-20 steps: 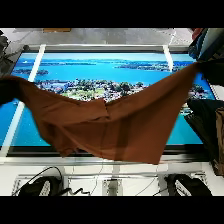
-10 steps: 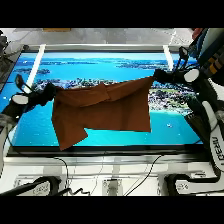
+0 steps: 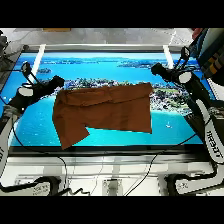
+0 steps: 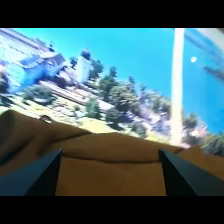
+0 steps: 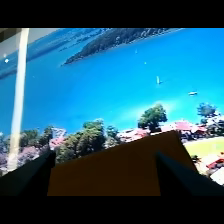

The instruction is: Fold the clothes and pants, and hang the long-sleeved shirts on hangers.

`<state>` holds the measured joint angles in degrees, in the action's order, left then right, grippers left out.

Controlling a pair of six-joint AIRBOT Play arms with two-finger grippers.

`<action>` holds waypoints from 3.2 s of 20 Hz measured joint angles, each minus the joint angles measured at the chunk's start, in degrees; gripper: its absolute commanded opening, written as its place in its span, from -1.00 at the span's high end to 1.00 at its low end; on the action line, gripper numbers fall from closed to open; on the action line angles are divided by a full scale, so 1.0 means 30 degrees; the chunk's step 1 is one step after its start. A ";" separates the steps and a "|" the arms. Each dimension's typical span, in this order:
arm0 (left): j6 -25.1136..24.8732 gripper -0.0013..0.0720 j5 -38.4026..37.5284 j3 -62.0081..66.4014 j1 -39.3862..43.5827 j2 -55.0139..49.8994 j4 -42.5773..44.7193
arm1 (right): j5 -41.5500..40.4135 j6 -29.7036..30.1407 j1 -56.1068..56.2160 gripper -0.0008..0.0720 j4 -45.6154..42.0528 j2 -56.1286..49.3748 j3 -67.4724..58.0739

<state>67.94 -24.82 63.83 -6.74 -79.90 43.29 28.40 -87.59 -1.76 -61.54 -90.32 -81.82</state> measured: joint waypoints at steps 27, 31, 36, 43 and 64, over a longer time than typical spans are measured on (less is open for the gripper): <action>-0.5916 0.39 -0.9420 -0.3759 -0.5931 -0.2761 0.0022 | 1.6407 0.5559 -0.6382 -0.02 -0.2280 0.0597 0.1013; -0.6666 0.92 -0.9071 -0.3774 -0.5719 -0.2849 -0.0699 | 1.9081 0.6506 -0.6834 -0.19 -0.1166 0.0583 0.4226; -0.6878 0.92 -0.8939 -0.3759 -0.5661 -0.2849 -0.1042 | 1.7952 0.6841 -0.6666 -0.53 0.2550 0.0583 0.8881; -0.6943 0.92 -0.8939 -0.3759 -0.5646 -0.2849 -0.1603 | 1.4396 0.4379 -0.4656 0.12 0.4845 0.0503 1.1453; -0.6958 0.92 -1.1169 0.0860 -0.5646 0.8123 -0.4022 | 1.3260 0.8488 -0.3213 0.94 0.6477 0.9726 0.1494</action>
<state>47.07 -58.33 66.41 -23.68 -55.53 31.22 68.18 -62.13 -11.40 -42.11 -61.14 -77.34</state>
